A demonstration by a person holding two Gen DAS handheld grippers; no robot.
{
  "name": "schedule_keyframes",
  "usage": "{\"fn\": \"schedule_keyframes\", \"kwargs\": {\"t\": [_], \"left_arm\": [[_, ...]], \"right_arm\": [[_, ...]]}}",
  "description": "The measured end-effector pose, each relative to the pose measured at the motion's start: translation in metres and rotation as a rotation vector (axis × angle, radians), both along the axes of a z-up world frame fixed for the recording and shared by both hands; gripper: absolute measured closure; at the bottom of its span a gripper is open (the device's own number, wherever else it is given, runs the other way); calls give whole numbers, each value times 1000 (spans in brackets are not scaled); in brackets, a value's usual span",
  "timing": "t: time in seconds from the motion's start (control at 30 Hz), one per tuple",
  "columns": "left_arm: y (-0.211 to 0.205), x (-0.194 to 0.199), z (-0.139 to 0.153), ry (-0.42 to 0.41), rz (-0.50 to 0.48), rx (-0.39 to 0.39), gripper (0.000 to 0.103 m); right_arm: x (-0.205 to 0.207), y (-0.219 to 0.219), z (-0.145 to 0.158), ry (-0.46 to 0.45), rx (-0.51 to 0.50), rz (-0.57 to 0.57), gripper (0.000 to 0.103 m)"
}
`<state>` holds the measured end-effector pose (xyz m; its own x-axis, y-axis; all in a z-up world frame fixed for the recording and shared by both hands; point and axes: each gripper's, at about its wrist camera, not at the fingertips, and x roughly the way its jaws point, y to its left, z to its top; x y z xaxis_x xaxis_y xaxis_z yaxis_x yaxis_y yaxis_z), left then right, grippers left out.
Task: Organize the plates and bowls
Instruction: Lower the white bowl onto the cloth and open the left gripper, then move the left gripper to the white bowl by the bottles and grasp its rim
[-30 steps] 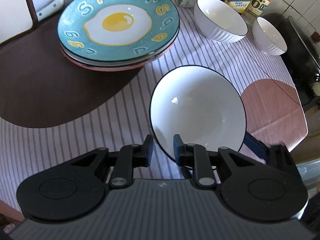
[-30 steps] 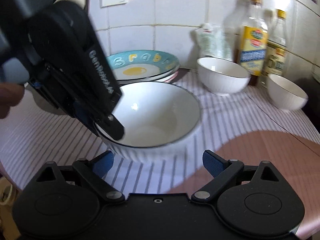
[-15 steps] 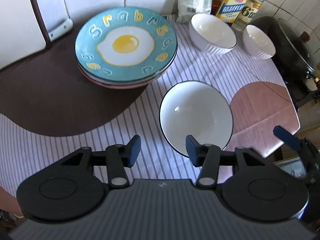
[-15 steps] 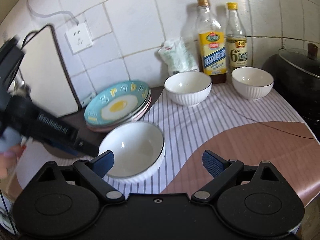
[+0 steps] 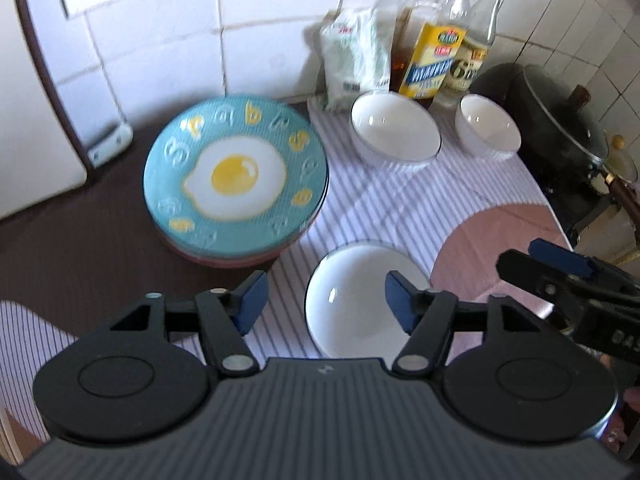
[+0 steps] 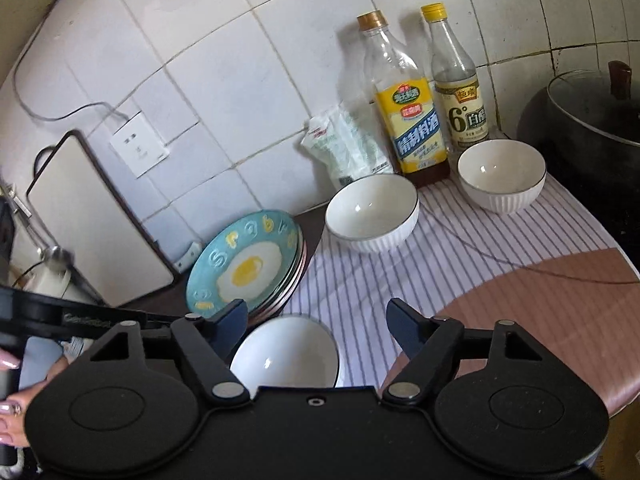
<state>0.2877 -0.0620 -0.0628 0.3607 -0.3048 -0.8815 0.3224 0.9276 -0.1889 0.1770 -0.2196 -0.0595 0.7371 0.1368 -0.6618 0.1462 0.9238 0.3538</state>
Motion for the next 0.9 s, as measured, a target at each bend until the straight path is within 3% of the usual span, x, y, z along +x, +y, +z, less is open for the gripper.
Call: {"fn": "schedule_keyframes", "kwargs": {"t": [0.2,0.53,0.7,0.9], "left_arm": [[-22,26,-2,-51,-38,-17,33],[-54,82,-37,-107,-61,-77,36],[-66,113,-60,-81,-48,-90,36],[-77,132,-73,-82,-68,-102,36]], "right_arm": [[27,-20,-10,6,119,-73,24],[79,-61,-41,55,198,-171,35],[103,-70,-61,84,195,-200,45],[114,-75,-79,82,190,-241,45]]}}
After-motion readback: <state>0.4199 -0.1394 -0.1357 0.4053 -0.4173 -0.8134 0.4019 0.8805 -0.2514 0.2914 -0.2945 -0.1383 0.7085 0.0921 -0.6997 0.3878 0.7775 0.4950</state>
